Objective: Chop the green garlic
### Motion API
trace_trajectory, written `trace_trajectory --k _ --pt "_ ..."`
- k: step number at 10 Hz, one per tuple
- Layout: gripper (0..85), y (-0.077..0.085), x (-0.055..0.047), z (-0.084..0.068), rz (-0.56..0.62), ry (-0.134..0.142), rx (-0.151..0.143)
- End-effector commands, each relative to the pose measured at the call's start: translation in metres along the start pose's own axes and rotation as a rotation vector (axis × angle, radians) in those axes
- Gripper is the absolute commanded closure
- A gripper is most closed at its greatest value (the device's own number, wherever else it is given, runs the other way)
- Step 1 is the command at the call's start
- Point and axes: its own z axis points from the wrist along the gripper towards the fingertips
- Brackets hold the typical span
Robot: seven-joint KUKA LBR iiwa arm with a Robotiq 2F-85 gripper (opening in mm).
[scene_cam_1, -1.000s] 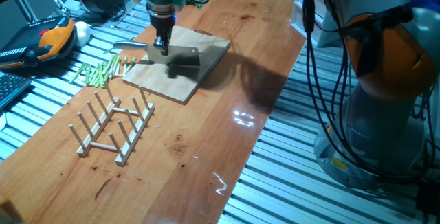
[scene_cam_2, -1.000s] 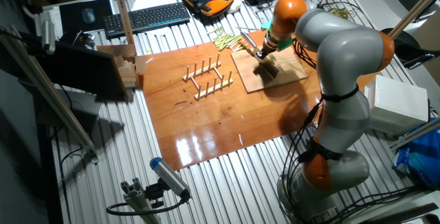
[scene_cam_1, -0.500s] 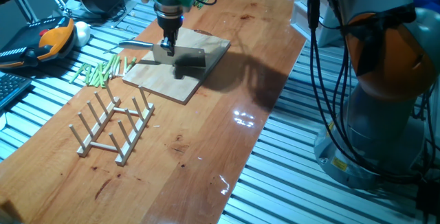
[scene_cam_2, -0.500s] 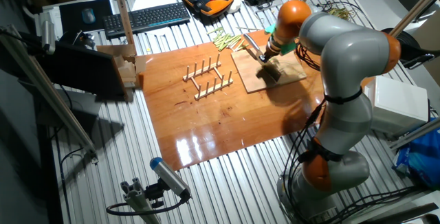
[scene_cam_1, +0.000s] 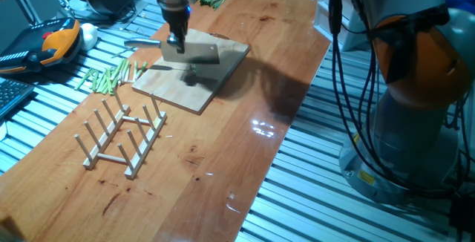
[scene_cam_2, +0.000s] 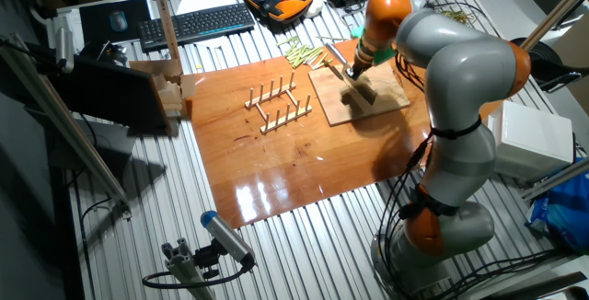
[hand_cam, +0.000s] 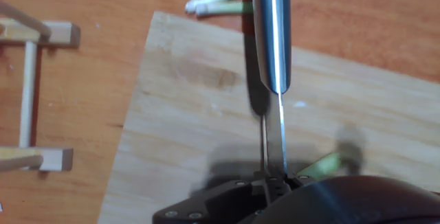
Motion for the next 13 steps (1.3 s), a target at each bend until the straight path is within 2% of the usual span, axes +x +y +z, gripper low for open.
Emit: trace_trajectory --k 1,5,7,10,13 --pt "85.0 -0.002 -0.002 0.002 -0.004 -0.002 -0.001" --pt "85.0 0.0 -0.009 0.028 -0.026 -0.034 -0.015" --pt "85.0 -0.001 -0.008 0.029 -0.029 -0.034 -0.017" --pt "85.0 -0.003 -0.008 0.022 -0.031 -0.027 -0.013" --pt "85.0 -0.003 -0.01 0.027 -0.034 -0.03 -0.015"
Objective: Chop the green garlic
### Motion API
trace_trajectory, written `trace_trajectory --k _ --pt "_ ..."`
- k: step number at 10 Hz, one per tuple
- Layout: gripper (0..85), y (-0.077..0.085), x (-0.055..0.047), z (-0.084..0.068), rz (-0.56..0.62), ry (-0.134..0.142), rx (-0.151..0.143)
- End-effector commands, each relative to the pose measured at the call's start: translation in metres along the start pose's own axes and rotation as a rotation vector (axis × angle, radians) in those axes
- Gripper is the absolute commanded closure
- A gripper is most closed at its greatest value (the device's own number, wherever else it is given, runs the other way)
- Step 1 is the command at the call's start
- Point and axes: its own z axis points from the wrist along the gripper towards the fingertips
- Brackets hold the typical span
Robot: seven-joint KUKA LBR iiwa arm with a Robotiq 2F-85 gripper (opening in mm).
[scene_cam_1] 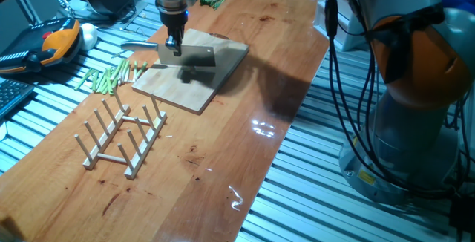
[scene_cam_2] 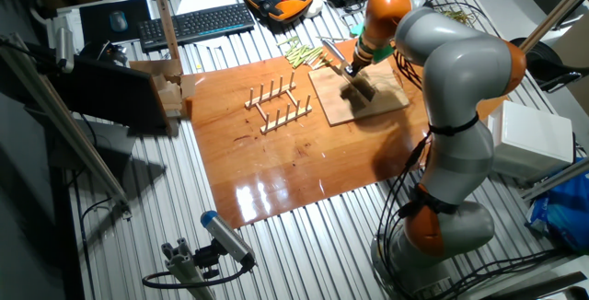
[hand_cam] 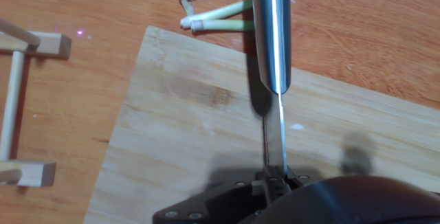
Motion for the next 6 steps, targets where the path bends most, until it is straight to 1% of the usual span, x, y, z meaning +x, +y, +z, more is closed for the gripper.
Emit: trace_trajectory --k 1,2,3,5,6 --pt "85.0 -0.001 -0.001 0.003 -0.005 -0.002 -0.001" --pt "85.0 -0.002 0.001 0.007 -0.007 -0.009 -0.005" --pt "85.0 -0.001 0.005 0.01 -0.007 -0.018 -0.001" --pt "85.0 0.002 0.019 0.018 0.003 -0.03 -0.007" --pt "85.0 0.005 0.026 0.018 0.01 -0.03 -0.008"
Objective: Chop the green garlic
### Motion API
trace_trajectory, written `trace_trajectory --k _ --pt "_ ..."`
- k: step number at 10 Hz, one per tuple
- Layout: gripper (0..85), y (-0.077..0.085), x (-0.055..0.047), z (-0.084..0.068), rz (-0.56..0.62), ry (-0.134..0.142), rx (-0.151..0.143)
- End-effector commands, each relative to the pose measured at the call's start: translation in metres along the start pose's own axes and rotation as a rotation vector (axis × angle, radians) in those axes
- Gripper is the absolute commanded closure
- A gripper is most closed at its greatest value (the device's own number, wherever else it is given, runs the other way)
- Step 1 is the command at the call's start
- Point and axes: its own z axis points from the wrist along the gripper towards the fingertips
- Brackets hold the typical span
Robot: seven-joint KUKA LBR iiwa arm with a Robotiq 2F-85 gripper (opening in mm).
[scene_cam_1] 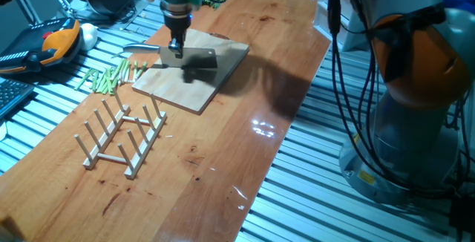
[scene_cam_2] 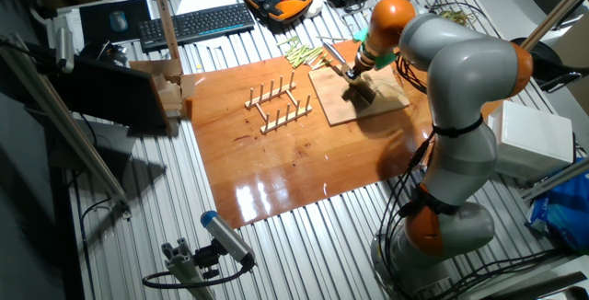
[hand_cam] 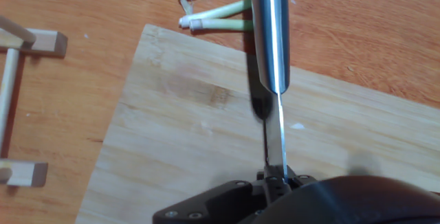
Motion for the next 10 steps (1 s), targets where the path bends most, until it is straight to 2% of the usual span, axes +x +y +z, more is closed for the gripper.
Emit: trace_trajectory --k 1,2,3,4,6,8,10 --pt "85.0 0.005 0.011 0.003 0.002 0.019 -0.01" --pt "85.0 0.005 0.012 0.0 0.006 0.02 -0.012" --pt "85.0 0.006 0.009 0.0 0.011 0.018 -0.008" --pt "85.0 0.006 0.0 0.001 0.011 0.019 -0.004" --pt "85.0 -0.004 -0.017 0.004 -0.012 0.02 -0.015" --pt "85.0 -0.005 -0.028 -0.009 -0.015 0.042 -0.022" --pt "85.0 -0.002 -0.03 -0.029 -0.007 0.069 -0.013"
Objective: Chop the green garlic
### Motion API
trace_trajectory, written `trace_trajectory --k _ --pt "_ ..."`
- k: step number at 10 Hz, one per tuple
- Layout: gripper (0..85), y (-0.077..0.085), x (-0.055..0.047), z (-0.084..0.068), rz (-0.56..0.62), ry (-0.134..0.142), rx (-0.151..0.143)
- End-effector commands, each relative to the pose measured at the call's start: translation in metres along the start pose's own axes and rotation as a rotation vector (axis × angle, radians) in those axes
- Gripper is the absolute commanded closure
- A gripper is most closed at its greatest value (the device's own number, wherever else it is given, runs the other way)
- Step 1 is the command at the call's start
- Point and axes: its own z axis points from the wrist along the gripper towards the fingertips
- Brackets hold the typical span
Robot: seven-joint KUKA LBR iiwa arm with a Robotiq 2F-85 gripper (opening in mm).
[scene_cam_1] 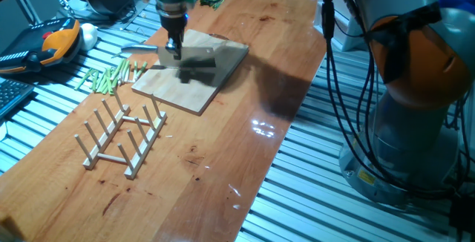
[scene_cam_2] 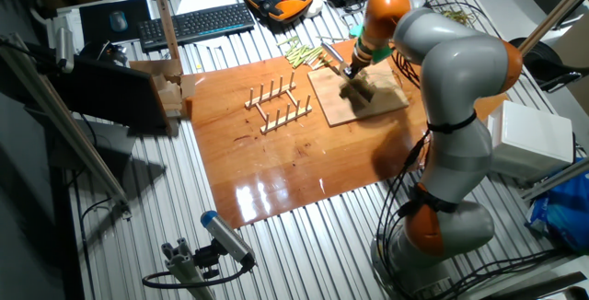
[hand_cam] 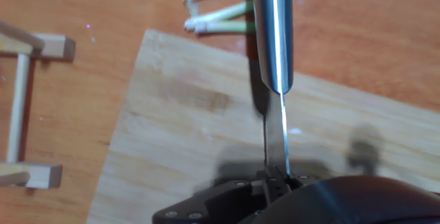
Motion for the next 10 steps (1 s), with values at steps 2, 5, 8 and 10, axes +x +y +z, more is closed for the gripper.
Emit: trace_trajectory --k 2,5,8,10 --pt "85.0 0.0 -0.001 -0.005 0.0 -0.002 0.009" --pt "85.0 -0.008 -0.004 0.011 -0.02 -0.024 0.0" --pt "85.0 -0.009 -0.001 0.018 -0.025 -0.03 -0.006" --pt "85.0 -0.008 0.001 0.025 -0.027 -0.04 -0.004"
